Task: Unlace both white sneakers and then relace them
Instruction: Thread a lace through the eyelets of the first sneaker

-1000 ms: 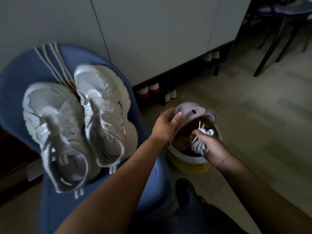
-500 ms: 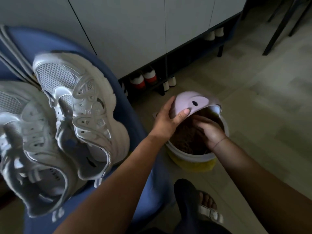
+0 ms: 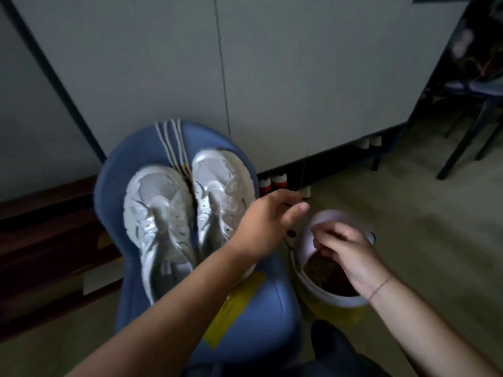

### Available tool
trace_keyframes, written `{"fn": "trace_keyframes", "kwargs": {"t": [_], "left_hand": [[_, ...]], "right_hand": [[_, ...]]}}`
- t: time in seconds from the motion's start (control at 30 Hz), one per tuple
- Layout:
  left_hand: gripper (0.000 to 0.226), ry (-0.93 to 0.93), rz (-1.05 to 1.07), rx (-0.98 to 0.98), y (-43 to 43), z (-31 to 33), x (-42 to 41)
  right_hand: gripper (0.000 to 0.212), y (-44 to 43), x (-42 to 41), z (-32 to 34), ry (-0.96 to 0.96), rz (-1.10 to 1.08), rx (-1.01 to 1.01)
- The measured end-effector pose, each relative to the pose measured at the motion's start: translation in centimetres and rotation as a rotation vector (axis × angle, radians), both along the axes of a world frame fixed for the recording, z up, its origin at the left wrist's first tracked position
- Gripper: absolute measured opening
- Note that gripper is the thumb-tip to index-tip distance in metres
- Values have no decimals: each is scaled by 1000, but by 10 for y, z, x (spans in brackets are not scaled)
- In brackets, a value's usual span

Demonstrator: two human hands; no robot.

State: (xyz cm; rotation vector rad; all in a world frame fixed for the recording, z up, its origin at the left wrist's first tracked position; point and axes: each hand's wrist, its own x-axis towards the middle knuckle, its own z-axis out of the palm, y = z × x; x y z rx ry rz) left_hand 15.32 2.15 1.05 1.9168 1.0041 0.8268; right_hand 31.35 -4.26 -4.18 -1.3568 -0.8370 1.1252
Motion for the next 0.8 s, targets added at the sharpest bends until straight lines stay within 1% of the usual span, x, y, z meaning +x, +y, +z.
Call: {"fn": "trace_keyframes", "kwargs": {"t": [0.07, 0.1, 0.23, 0.3, 0.37, 0.43, 0.47, 0.53, 0.63, 0.7, 0.8], "left_hand": [[18, -54, 86, 51, -1, 21, -41], [16, -52, 163, 88, 1, 28, -65], [34, 14, 573, 220, 18, 23, -153], [40, 48, 677, 259, 27, 16, -179], [48, 72, 688, 261, 35, 14, -193], [53, 71, 655, 237, 43, 12, -200], [54, 61, 639, 222, 47, 10, -201], [55, 24, 622, 178, 54, 7, -203], [53, -12, 618, 120, 63, 4, -204], [49, -17, 616, 129, 68, 3, -204], [43, -18, 613, 150, 71, 1, -204]], "right_hand": [[17, 13, -26, 31, -60, 82, 72], [16, 22, -41, 46, -105, 123, 113], [16, 67, -102, 100, -260, 219, 259], [18, 97, -126, 117, -280, 194, 311], [18, 128, -144, 127, -355, 135, 355], [6, 158, -158, 130, -461, 98, 379], [4, 172, -165, 130, -520, 90, 380], [15, 194, -178, 129, -666, 82, 356], [21, 210, -192, 122, -944, 16, 283], [28, 212, -196, 118, -1034, -43, 276], [26, 212, -198, 117, -1099, -82, 299]]}}
